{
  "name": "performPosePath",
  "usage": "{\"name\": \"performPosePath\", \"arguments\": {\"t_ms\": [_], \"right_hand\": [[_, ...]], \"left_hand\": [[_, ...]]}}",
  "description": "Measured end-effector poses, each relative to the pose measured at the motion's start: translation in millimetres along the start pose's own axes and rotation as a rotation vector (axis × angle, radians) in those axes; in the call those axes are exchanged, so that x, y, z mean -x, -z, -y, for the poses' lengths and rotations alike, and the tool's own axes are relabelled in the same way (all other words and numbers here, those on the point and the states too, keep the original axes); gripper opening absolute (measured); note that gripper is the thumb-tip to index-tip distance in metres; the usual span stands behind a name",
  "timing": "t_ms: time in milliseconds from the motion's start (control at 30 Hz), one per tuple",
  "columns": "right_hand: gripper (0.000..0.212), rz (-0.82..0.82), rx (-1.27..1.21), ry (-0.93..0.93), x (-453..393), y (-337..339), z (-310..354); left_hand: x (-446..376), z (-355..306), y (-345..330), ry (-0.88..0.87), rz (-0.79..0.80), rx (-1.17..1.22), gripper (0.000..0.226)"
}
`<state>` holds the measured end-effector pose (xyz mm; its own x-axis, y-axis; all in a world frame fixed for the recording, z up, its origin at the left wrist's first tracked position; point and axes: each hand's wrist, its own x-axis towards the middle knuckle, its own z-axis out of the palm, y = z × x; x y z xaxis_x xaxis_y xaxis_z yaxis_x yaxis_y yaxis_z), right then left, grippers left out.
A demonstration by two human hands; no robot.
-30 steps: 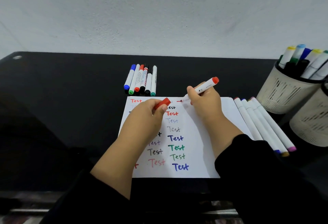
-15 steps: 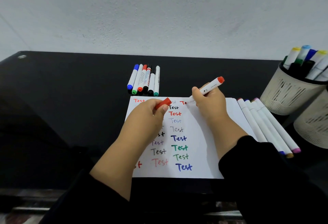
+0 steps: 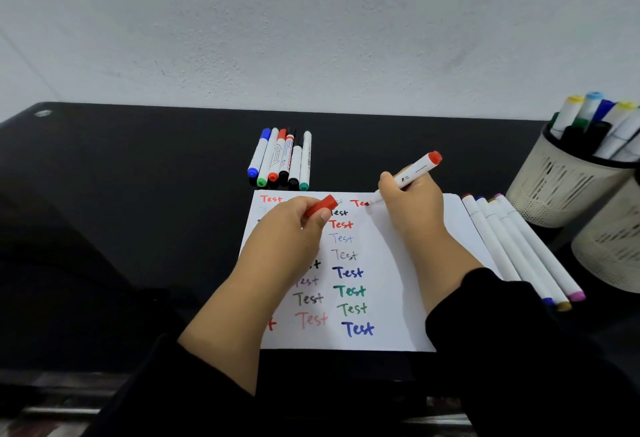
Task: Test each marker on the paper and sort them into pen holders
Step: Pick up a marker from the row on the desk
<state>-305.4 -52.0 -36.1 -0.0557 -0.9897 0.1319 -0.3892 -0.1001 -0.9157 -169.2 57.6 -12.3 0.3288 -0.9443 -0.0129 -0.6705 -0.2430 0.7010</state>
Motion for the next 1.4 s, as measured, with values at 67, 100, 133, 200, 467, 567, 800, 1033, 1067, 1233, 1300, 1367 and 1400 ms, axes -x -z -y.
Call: {"name": "performPosePath", "arguments": {"t_ms": [67, 100, 133, 200, 467, 567, 800, 1033, 1067, 1233, 1300, 1367, 1400], "right_hand": [[0.027, -0.023, -0.005, -0.011, 0, 0, 0], [0.03, -0.03, -0.001, -0.012, 1, 1, -1], [0.032, -0.033, 0.003, -0.015, 1, 1, -1], [0.032, -0.046, -0.006, -0.029, 1, 2, 0], [0.022, -0.064, -0.033, -0.025, 1, 1, 2], [0.021, -0.038, -0.022, -0.025, 2, 2, 2], [0.028, -0.03, -0.191, -0.077, 6, 7, 8], [0.027, 0.283, -0.53, -0.068, 16, 8, 18], [0.026, 0.304, -0.549, -0.064, 17, 8, 18], [0.023, 0.36, -0.602, -0.033, 21, 8, 21], [0.021, 0.38, -0.569, -0.014, 22, 7, 22], [0.02, 0.404, -0.522, 0.008, 23, 8, 23], [0.02, 0.421, -0.505, 0.018, 24, 8, 24]], "left_hand": [[-1, 0, -1, -0.002, 0.001, -0.006, 0.033], [-1, 0, -1, -0.002, 0.0, -0.006, 0.033], [-2, 0, -1, -0.002, -0.001, -0.006, 0.033], [-2, 1, -1, -0.002, -0.002, -0.009, 0.033], [-1, 0, 1, 0.009, 0.001, -0.017, 0.035], [1, -1, 1, 0.016, 0.007, -0.013, 0.035], [1, -2, 6, 0.047, 0.036, 0.008, 0.034], [2, -2, 10, 0.077, 0.072, 0.049, 0.028], [2, -2, 10, 0.074, 0.076, 0.052, 0.028], [2, -3, 9, 0.063, 0.096, 0.052, 0.024], [2, -3, 9, 0.059, 0.103, 0.051, 0.022], [3, -3, 9, 0.046, 0.106, 0.058, 0.017], [3, -4, 9, 0.038, 0.108, 0.06, 0.015]]}}
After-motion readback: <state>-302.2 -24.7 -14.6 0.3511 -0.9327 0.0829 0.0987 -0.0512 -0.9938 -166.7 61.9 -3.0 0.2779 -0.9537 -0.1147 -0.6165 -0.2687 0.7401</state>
